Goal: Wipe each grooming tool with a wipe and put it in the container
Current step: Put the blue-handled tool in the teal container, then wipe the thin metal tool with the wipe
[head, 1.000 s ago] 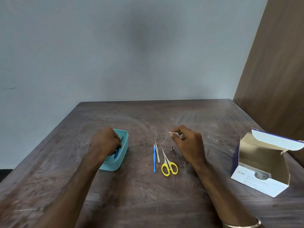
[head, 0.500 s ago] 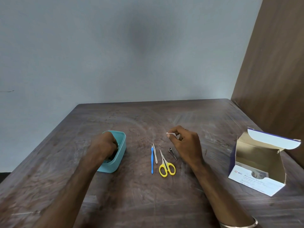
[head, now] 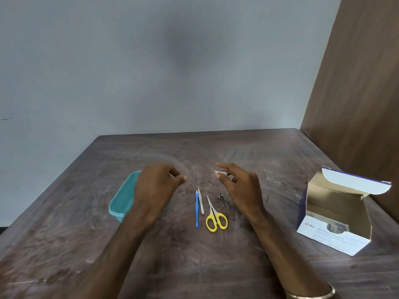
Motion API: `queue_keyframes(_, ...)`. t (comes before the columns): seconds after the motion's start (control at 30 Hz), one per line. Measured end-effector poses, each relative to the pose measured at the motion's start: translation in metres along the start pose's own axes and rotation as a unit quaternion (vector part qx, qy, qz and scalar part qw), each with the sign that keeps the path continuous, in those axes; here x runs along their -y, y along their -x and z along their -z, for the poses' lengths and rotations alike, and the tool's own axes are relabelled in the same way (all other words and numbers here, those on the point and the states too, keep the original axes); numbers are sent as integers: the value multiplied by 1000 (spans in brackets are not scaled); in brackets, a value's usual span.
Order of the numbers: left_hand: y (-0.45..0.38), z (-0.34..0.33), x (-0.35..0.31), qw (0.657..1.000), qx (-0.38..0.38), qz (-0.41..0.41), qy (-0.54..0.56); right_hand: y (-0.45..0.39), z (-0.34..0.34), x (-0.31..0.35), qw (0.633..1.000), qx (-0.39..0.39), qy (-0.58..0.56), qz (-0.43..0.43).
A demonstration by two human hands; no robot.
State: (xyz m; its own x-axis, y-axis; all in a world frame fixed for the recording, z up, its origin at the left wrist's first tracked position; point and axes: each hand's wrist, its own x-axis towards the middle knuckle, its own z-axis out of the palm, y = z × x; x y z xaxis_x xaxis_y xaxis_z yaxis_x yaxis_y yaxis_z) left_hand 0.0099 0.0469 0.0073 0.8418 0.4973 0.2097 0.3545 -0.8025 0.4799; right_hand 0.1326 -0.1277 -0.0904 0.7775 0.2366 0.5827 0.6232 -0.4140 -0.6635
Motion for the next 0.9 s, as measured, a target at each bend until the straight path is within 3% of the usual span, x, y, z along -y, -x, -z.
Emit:
queue_keyframes(0.2,0,-38,-1,990,141,21,-11,-1,0,0,1000,1,-3,-1)
queue_keyframes(0.37,-1,-49,3,979,190,51,46,0,0,3,1000,5,6,0)
queue_keyframes(0.63,-7,-51,6,969,224,81,60,-1,1,3,1000,-2,-4,-8)
queue_keyframes(0.9,-10,-58,-2,978,193,73,20,-2,1,2,1000,-3,0,2)
